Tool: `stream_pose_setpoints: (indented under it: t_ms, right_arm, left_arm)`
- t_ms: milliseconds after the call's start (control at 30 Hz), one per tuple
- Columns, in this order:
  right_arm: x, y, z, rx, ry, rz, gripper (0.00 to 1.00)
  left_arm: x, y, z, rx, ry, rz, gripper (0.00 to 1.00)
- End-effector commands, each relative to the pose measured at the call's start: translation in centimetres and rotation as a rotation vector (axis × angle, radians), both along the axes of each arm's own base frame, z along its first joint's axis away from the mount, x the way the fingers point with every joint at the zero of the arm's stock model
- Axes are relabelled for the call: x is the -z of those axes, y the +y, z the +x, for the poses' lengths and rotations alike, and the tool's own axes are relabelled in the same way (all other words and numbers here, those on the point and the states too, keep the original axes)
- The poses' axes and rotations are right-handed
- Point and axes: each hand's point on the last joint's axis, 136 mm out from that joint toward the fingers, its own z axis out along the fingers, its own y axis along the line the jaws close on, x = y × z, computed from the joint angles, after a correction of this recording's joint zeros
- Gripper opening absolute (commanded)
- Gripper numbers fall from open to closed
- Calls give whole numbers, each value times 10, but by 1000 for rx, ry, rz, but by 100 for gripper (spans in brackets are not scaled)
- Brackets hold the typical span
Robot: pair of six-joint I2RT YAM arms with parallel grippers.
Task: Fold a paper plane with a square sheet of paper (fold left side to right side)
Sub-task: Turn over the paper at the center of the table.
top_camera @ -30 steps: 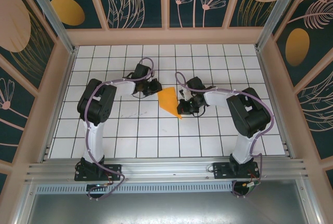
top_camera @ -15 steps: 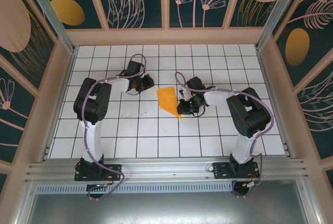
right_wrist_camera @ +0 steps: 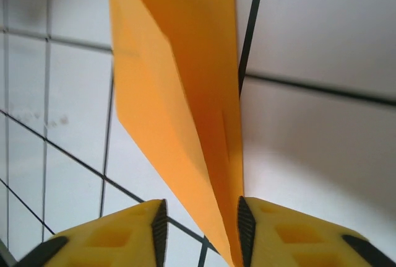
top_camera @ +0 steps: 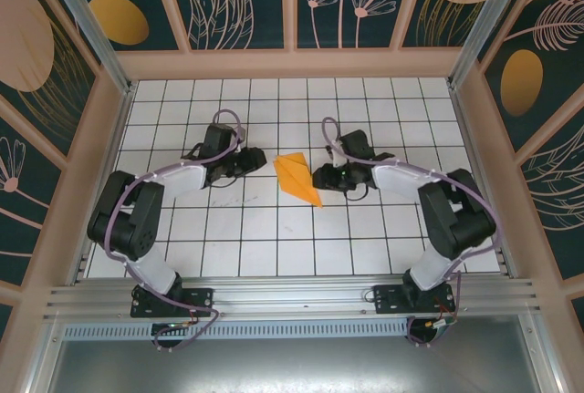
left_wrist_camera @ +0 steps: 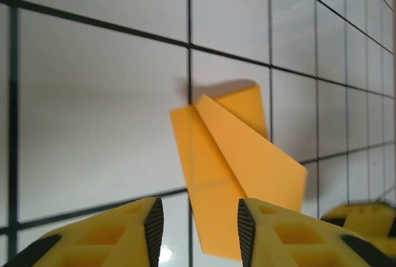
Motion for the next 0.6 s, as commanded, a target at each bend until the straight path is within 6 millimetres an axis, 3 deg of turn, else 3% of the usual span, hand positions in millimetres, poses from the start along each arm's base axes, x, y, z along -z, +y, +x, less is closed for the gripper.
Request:
stream_pose_setpoints:
  t_ms: [0, 233, 433, 567]
  right_arm:
    - [-23, -8, 19, 7, -125, 5, 44]
    - [-9, 16, 31, -129, -166, 68, 47]
    - [2, 34, 36, -186, -144, 141, 46]
    - [4, 40, 35, -207, -131, 176, 39]
  left_arm:
    - [-7, -24, -13, 40, 13, -94, 41]
    - [8, -63, -15, 82, 71, -156, 43]
    - [14, -60, -8, 50, 69, -112, 46]
    - [16, -60, -8, 46, 77, -109, 47]
